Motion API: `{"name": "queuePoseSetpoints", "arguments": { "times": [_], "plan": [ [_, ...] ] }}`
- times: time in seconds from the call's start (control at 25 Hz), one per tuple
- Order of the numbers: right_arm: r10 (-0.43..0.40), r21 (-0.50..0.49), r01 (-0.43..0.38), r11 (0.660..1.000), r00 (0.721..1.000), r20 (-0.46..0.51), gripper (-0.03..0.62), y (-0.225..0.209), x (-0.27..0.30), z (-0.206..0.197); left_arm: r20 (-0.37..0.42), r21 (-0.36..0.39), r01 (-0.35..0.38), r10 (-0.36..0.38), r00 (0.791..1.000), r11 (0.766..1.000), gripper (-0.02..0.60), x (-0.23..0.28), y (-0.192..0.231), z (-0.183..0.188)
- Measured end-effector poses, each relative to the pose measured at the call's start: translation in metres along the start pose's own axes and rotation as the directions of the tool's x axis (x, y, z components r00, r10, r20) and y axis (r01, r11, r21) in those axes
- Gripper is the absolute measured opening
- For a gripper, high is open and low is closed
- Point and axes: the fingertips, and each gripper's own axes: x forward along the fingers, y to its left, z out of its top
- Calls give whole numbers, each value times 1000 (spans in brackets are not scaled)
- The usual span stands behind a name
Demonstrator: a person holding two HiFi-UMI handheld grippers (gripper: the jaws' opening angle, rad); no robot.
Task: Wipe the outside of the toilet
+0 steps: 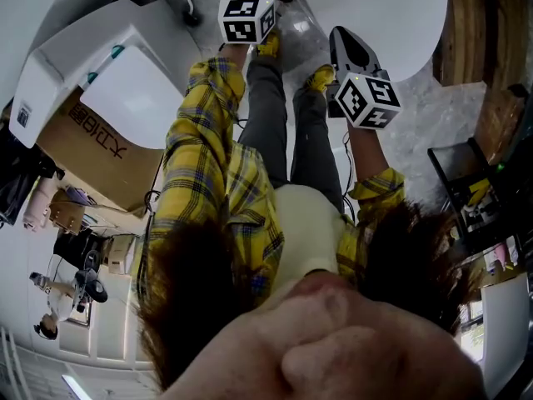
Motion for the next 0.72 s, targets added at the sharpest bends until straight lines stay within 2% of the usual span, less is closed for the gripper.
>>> {"name": "queuePoseSetpoints", "arguments": {
  "times": [0.36, 0.72],
  "plan": [
    [-14, 13, 14, 1000, 1000, 11, 25, -16, -28, -17, -24, -23, -12, 11, 1000, 1000, 84, -17, -28, -38],
    [-30, 23, 29, 999, 999, 28, 26, -29, -54, -33, -55, -36, 12, -14, 998, 999, 84, -34, -62, -78]
  ]
}}
